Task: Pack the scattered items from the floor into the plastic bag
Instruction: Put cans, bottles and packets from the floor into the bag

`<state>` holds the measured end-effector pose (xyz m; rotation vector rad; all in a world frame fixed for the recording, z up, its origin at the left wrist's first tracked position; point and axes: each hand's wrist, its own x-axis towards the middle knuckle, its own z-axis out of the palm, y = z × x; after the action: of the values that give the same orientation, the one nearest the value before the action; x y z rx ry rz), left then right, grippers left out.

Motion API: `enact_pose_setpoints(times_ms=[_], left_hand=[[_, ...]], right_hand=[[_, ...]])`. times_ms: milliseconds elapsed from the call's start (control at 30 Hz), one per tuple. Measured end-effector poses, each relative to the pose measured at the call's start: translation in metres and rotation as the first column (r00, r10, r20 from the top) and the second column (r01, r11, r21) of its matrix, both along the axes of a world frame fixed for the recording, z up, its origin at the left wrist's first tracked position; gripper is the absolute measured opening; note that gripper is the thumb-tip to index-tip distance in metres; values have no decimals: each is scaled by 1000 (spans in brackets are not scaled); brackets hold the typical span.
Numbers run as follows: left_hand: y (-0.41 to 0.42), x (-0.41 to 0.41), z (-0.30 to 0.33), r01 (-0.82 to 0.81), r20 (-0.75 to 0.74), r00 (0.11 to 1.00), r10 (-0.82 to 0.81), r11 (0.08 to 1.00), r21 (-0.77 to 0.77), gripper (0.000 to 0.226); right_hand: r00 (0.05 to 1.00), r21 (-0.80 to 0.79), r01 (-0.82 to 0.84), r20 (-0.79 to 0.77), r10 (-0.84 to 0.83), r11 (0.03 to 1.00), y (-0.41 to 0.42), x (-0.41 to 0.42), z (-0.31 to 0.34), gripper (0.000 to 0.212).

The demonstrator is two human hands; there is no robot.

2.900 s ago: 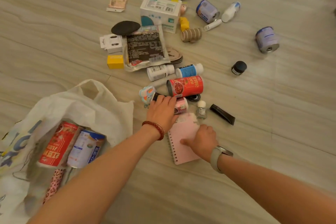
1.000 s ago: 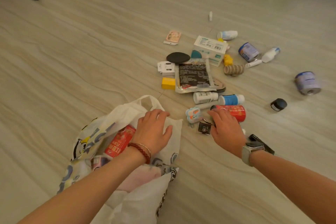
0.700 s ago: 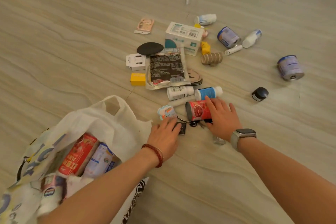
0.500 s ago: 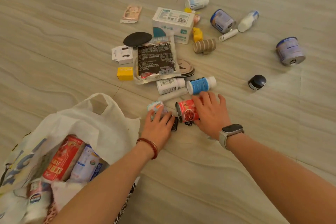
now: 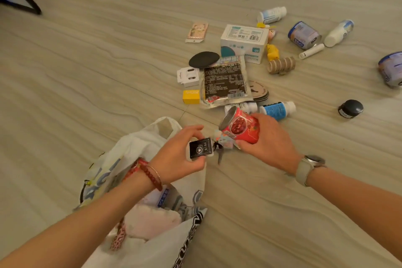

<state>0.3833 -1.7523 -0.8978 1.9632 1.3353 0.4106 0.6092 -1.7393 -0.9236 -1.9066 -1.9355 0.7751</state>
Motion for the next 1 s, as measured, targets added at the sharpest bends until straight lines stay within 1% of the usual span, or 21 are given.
enact_pose_setpoints(times_ms=[67,133,200,233,267,300,333,367,433,500,567,633,700,733,767,800,867,933,967,1000], left_hand=[[-7,-27,28,-75,89,993,80,996,-54,33],[-17,-52,52,-156,207,962,175,982,-105,34],[-27,-76,71,-218,325,911,256,965,-148,35],[-32,-88,78,-261,359,881,307,950,-172,34],[-38,-100,82,-316,383,847,368,929,-194,32],[-44,-111,83,-383,398,806,437,899,-211,29],[-50,-122,81,-451,392,771,501,865,-220,27],[-57,-132,77,-506,356,752,555,832,-228,26],[-74,-145,60,-556,237,752,615,785,-271,26],[-92,-154,35,-554,108,782,614,764,-331,27],[-109,-157,5,-553,-65,823,565,769,-322,34],[-124,-155,-15,-531,-204,847,491,781,-327,40],[-137,-156,-26,-465,-300,877,377,823,-326,38],[-142,-159,-27,-430,-347,879,327,859,-279,33],[-146,-163,-26,-403,-381,871,310,894,-195,28],[-150,-169,-27,-385,-391,864,319,917,-102,25],[-160,-180,-30,-381,-360,857,370,924,43,26],[-173,-186,-32,-401,-302,863,405,913,80,42],[-183,-186,-32,-373,-264,886,380,925,79,47],[-194,-186,-34,-317,-224,918,327,945,79,44]], right_hand=[[965,-67,45,-254,-61,997,-3,-27,17,69],[893,-161,50,-434,-117,986,-5,-56,29,61],[805,-257,28,-567,-174,966,-8,-86,37,52],[752,-299,1,-628,-198,954,-10,-101,40,51],[719,-334,-22,-660,-218,942,-12,-115,40,52],[712,-367,-37,-662,-234,929,-16,-130,41,54],[720,-395,-48,-651,-242,918,-20,-142,40,54],[736,-420,-62,-632,-243,905,-25,-154,40,55],[793,-463,-101,-572,-210,881,-39,-172,34,56],[887,-487,-153,-452,-99,860,-56,-183,25,59],[954,-501,-239,-280,106,832,-73,-191,18,61],[942,-479,-332,-128,310,813,-90,-200,9,67],[892,-401,-400,37,451,824,-107,-210,3,70],[862,-360,-424,123,492,831,-113,-214,-1,71],[827,-327,-452,193,527,830,-118,-218,-4,71],[794,-309,-482,241,558,820,-122,-222,-7,71],[752,-306,-519,281,597,798,-129,-229,-13,72],[734,-382,-525,249,632,760,-134,-232,-20,76],[739,-419,-523,211,639,743,-136,-232,-23,77],[752,-452,-523,155,641,723,-137,-230,-26,78]])
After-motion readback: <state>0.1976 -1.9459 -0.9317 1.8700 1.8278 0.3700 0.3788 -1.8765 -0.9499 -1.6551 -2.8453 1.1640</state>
